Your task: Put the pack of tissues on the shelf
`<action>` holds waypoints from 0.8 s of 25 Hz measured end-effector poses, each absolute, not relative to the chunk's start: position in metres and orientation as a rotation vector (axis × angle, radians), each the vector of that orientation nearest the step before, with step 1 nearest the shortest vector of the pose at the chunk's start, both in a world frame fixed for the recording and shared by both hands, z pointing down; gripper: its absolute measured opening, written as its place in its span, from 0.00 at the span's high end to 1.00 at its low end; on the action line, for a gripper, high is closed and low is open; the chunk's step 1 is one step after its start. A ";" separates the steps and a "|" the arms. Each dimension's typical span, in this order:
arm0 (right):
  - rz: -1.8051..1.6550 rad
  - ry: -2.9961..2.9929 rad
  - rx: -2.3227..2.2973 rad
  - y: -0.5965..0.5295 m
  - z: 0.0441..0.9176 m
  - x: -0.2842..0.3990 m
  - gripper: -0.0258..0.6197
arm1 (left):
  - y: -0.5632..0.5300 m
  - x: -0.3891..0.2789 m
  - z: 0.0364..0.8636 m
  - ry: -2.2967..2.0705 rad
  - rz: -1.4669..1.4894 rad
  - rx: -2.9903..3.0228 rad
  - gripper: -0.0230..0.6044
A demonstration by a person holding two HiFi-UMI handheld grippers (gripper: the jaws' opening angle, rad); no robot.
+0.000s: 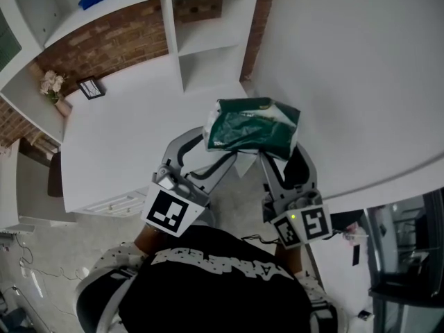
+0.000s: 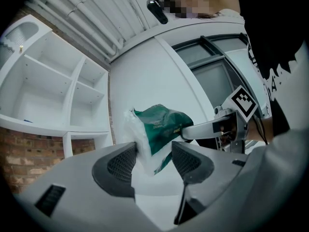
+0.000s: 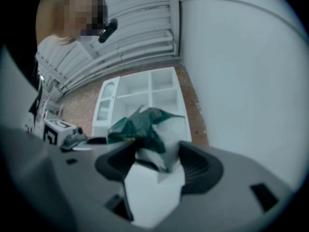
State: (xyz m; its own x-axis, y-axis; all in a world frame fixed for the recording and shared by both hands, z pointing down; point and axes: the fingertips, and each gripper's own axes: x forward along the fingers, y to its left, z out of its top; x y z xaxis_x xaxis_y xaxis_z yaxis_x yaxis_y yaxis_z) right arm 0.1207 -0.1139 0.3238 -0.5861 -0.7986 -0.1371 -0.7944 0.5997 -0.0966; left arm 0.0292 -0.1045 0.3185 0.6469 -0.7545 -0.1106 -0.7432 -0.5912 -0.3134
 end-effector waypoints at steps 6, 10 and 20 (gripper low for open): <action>-0.043 2.657 -1.346 -0.153 0.317 0.113 0.49 | -0.144 0.021 0.313 1.181 -0.049 -2.543 0.55; -0.032 2.657 -1.366 -0.171 0.316 0.105 0.50 | -0.163 0.014 0.311 1.176 -0.025 -2.556 0.55; -0.012 2.674 -1.367 -0.227 0.311 0.081 0.49 | -0.219 -0.010 0.308 1.175 0.003 -2.554 0.55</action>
